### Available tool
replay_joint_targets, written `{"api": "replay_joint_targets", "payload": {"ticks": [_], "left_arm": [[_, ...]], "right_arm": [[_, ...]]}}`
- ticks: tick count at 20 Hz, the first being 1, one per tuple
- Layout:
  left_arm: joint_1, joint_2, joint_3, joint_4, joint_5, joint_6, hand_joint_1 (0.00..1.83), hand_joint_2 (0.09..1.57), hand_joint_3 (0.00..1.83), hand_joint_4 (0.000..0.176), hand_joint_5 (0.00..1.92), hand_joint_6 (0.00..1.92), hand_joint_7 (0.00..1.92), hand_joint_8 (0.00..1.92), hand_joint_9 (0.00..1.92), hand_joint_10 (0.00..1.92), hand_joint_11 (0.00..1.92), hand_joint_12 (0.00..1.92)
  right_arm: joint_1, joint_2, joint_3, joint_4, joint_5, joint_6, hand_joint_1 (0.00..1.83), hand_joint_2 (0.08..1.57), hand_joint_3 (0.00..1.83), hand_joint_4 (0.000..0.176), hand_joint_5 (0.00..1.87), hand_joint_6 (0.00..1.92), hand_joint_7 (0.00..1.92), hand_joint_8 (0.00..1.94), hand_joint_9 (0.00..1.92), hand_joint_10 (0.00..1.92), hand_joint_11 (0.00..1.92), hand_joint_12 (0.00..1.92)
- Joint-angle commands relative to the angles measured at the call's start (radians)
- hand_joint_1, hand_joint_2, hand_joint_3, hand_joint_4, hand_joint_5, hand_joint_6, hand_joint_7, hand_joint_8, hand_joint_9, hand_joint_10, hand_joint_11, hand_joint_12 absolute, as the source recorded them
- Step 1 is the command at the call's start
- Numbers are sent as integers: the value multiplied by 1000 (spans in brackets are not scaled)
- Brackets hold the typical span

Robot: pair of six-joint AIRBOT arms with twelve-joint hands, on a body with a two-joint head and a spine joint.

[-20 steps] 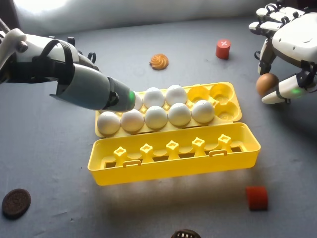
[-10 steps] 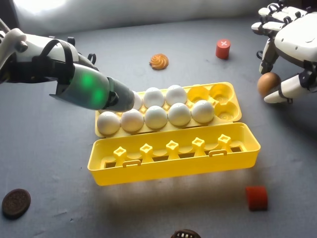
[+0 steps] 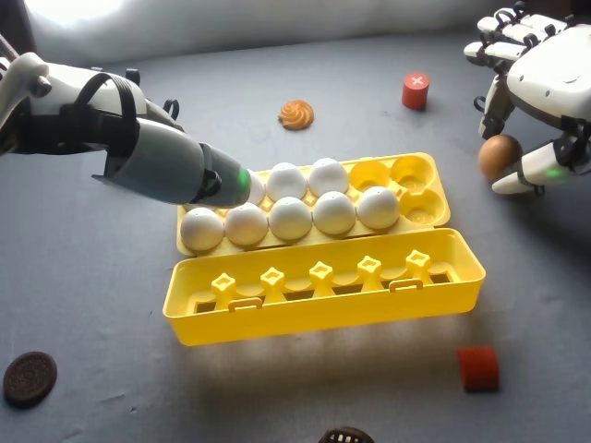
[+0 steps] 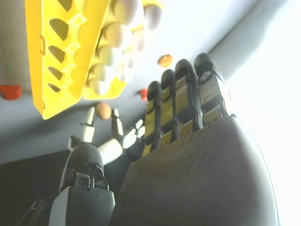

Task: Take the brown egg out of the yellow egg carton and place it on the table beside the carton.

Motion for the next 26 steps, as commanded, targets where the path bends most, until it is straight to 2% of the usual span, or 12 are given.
{"api": "replay_joint_targets", "payload": {"ticks": [1,3,13,14,15,16,19,20,21,22,23,26], "left_arm": [[-13,6,0,55,-42,-3,0,1199,0,0,197,3,188,3,136,3,0,124],[-13,6,0,55,-42,-3,0,1194,0,0,178,1,164,1,108,1,0,60],[-14,6,0,55,-42,-3,0,1187,0,0,155,6,116,4,73,3,4,30],[-14,6,0,55,-42,-3,0,1192,0,0,166,9,124,7,79,5,18,37],[-15,6,0,55,-42,-3,0,1195,1,0,161,6,121,5,78,4,21,39],[-15,6,0,56,-42,-3,0,1187,0,0,147,1,108,0,70,0,16,39],[-19,6,1,58,-42,-3,0,1186,0,0,156,5,113,5,72,5,18,43],[-19,6,2,58,-42,-3,0,1184,0,0,162,7,127,10,86,11,19,44],[-19,6,2,58,-42,-2,0,1187,0,0,162,6,128,10,87,10,18,45],[-20,6,2,58,-42,0,0,1186,0,0,165,7,130,10,88,9,18,46],[-21,6,2,58,-42,0,0,1185,0,0,167,7,128,8,88,9,21,49],[-23,6,3,58,-42,0,0,1189,0,0,139,4,110,4,69,3,6,26]], "right_arm": [[13,0,6,-13,73,-6,941,756,0,176,1172,1,212,7,0,0,0,0],[20,-1,6,-15,69,-6,920,751,0,176,1148,0,185,0,0,0,0,0],[29,0,6,-20,65,-7,912,713,0,172,1075,1,170,3,0,0,0,0],[30,0,6,-20,65,-7,923,711,0,155,1072,0,156,1,0,0,0,0],[30,1,6,-20,65,-7,928,712,0,153,1072,0,171,8,0,0,0,0],[31,3,5,-20,65,-7,911,719,0,170,1068,0,174,7,0,0,0,0],[31,9,2,-20,65,-8,890,721,0,174,1049,0,160,1,0,0,0,0],[32,18,-6,-20,66,-8,889,728,1,163,1045,0,146,0,0,0,0,0],[32,25,-12,-20,66,-8,883,730,1,162,1045,0,130,0,0,0,0,0],[33,39,-28,-20,66,-10,879,723,0,173,1060,6,142,5,0,0,0,0],[35,54,-44,-20,66,-10,870,724,0,175,1060,6,131,1,0,0,0,0],[41,128,-117,-20,66,-10,876,738,4,156,1038,0,141,8,0,0,0,0]]}}
